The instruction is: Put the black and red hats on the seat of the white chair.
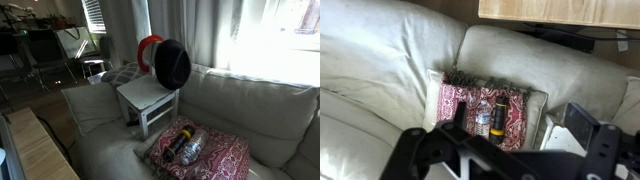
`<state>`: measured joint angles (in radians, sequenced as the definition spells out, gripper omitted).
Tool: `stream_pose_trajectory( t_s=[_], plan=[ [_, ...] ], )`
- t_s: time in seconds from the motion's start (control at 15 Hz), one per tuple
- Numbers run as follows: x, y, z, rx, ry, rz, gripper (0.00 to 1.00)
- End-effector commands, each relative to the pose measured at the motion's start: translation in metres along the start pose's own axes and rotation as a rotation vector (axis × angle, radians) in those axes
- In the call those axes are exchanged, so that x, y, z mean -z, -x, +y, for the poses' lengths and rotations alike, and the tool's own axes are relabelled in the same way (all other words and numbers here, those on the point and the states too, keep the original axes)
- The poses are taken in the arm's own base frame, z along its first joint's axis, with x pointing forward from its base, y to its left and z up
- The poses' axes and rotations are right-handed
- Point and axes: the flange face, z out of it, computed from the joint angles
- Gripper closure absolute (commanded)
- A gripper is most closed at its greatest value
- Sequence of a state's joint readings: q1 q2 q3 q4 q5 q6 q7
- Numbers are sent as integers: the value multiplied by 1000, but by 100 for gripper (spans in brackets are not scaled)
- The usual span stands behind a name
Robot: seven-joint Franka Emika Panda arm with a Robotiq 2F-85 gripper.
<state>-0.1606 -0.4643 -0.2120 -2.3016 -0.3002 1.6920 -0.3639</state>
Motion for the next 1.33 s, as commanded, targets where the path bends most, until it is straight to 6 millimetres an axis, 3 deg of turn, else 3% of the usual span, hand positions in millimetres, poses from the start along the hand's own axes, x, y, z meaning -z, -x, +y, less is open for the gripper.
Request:
stream_pose_trajectory(
  t_s=[0.0,0.2,0.27,0.53,0.8,0.93,1.27],
  plan=[
    [0,0,0,0,0,-1,0],
    [0,0,0,0,0,-1,0],
    [0,-9,-12,15,17,2,0],
    [2,-63,-88,68,45,87,0],
    [-12,-124,-153,60,69,168,0],
    [-25,-154,-177,36,60,201,0],
    [-58,-214,-213,-24,16,191,0]
  ],
)
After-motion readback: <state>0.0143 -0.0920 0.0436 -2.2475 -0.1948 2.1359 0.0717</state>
